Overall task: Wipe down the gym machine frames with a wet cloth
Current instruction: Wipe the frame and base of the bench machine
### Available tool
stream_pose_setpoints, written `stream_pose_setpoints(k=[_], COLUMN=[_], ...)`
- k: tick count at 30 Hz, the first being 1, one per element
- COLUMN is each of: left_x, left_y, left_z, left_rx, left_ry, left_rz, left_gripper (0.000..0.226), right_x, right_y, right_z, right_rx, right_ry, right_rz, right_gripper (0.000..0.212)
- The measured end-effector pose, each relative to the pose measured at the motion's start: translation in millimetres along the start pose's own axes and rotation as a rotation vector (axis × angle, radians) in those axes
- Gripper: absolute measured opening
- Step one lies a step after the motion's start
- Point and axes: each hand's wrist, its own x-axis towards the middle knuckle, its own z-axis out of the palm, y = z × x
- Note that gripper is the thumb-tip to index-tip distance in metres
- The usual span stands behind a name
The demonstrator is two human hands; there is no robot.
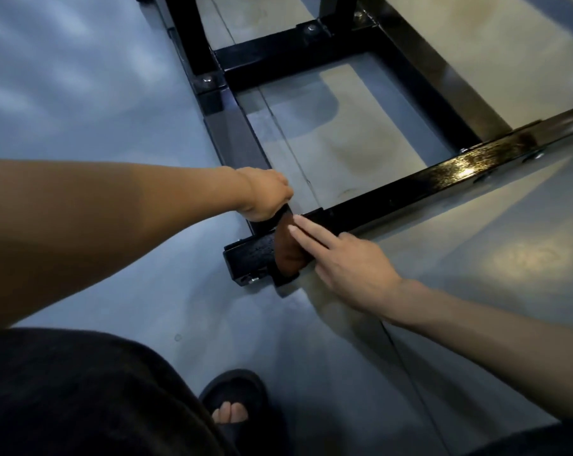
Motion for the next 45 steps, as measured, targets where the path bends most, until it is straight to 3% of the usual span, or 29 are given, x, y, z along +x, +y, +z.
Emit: stream_pose_setpoints(k=[4,8,10,15,18,23,27,29,31,34,36,38,40,42,45], left_x=[-4.3,-3.9,-5.3,-14.1,-6.4,29.6,56.1,64.5,76.2,96.1,106.9,111.3,115.8,120.7,121.1], left_y=[0.2,-2.7,-2.5,-1.8,3.1,27.1,52.4,60.4,66.9,75.3,78.3,84.5,92.0,98.9,105.2], left_z=[5.3,13.4,13.6,-12.1,-25.3,-54.0,-76.1,-76.0,-77.0,-98.9,-116.9,-131.0,-133.6,-137.7,-140.4], left_rx=[-0.002,0.220,0.232,0.004,-0.081,-0.386,-0.604,-0.711,-0.823,-0.969,-1.034,-1.070,-1.136,-1.286,-1.407], left_ry=[0.049,0.164,0.184,0.288,0.317,0.433,0.460,0.453,0.426,0.359,0.364,0.360,0.328,0.260,0.055], left_rz=[-0.027,0.010,0.006,-0.086,-0.144,-0.233,-0.248,-0.264,-0.286,-0.302,-0.300,-0.275,-0.240,-0.266,-0.232], left_gripper=[0.041,0.044,0.050,0.039,0.039,0.037,0.041,0.041,0.039,0.035,0.041,0.046,0.045,0.040,0.029], right_x=[-11.9,-18.1,-2.2,45.1,46.6,-0.8,-37.2,-29.7,-12.4,-4.8,-11.6,-19.8,-25.8,-25.7,-17.1], right_y=[55.8,59.8,29.4,-66.8,-73.3,49.9,167.3,171.1,133.2,73.6,90.3,139.9,187.7,216.5,220.1], right_z=[-12.0,-8.2,-1.5,18.7,17.8,-6.3,-35.4,-37.9,-31.3,-21.1,-19.6,-26.3,-43.3,-55.7,-72.4], right_rx=[0.008,0.042,0.043,-0.081,-0.106,-0.047,0.039,0.094,0.143,0.150,0.084,0.024,0.055,0.108,0.169], right_ry=[0.009,0.053,0.067,0.054,0.050,0.021,0.016,0.064,0.067,0.071,0.068,0.069,0.038,-0.008,-0.096], right_rz=[0.088,0.226,0.140,-0.190,-0.240,0.104,0.706,0.883,0.841,0.518,0.373,0.496,0.851,1.059,0.967], right_gripper=[0.070,0.067,0.065,0.063,0.070,0.064,0.061,0.061,0.063,0.063,0.058,0.057,0.057,0.056,0.053])
